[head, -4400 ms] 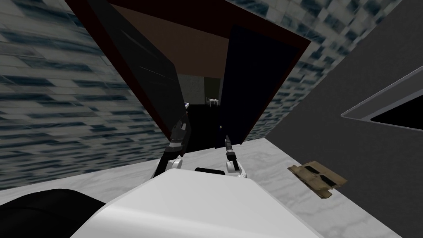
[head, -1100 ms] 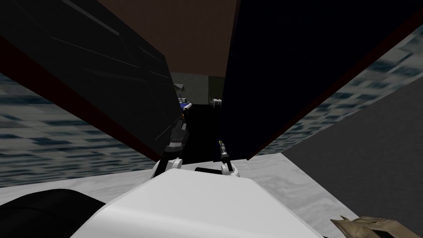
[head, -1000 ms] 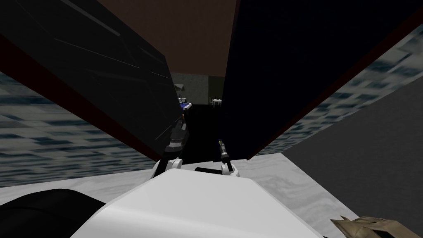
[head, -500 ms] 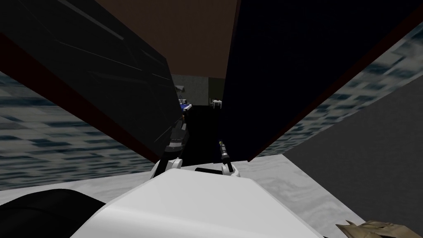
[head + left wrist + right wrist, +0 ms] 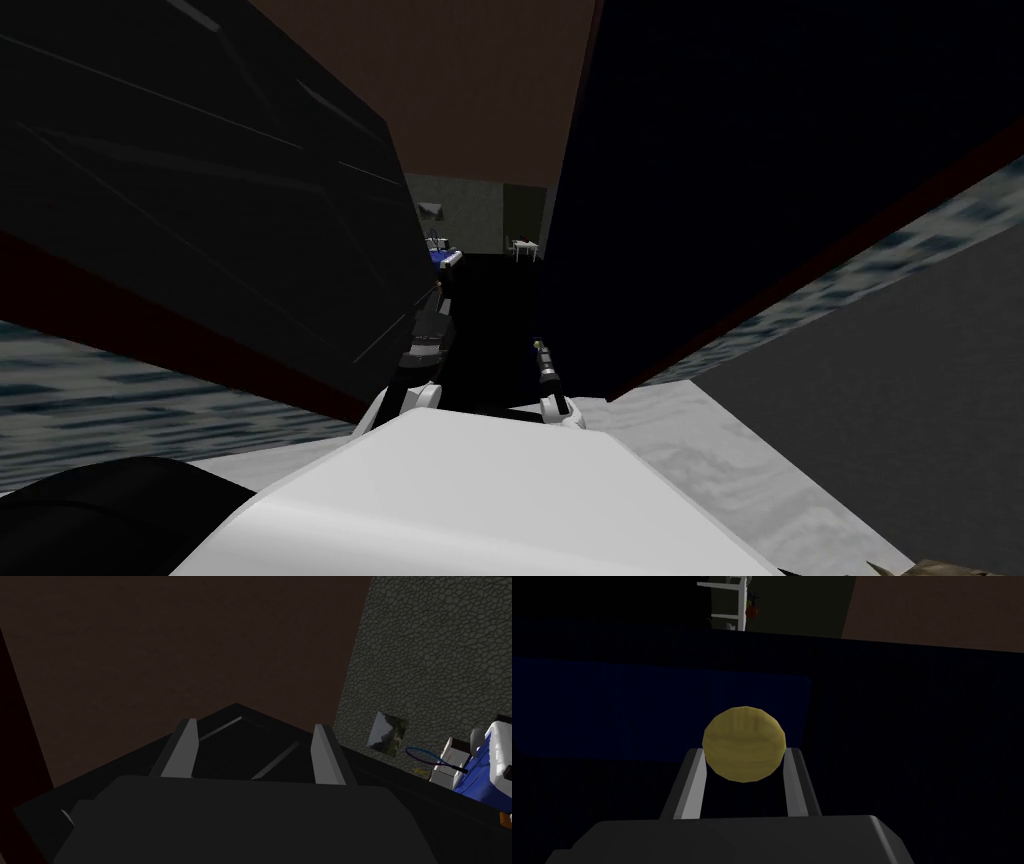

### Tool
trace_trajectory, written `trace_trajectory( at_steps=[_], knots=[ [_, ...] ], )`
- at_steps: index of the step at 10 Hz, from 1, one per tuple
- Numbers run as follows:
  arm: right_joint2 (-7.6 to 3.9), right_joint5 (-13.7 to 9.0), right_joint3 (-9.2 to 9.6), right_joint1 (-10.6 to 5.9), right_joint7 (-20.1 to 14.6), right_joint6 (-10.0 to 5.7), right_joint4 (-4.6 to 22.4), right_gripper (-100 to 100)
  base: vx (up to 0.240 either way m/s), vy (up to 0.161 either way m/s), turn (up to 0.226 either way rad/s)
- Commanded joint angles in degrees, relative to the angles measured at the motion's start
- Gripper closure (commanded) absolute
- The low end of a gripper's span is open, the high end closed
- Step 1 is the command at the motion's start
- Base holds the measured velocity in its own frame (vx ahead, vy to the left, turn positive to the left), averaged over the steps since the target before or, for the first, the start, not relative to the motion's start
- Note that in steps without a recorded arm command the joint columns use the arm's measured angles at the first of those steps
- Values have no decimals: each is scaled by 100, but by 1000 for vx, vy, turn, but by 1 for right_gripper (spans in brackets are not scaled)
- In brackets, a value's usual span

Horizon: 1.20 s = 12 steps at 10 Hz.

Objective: Push the door open

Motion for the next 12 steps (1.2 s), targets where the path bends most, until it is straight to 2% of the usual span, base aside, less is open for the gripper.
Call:
trace_trajectory(
  at_steps=[1,2,3,7,10,12],
  knots=[
    [-146,-65,-142,70,13,11,-119,100,206,89,-95],
    [-176,-100,-215,67,35,6,-116,100,196,54,-112],
    [-235,-105,-179,-20,-11,-19,3,-100,-36,67,-65],
    [-199,-135,-187,5,-17,-25,-39,-100,-188,47,-33],
    [12,-166,-195,31,-24,-32,-83,-100,-208,87,-47],
    [-131,-168,-207,36,-21,-16,-104,-100,-10,27,7]
  ],
)
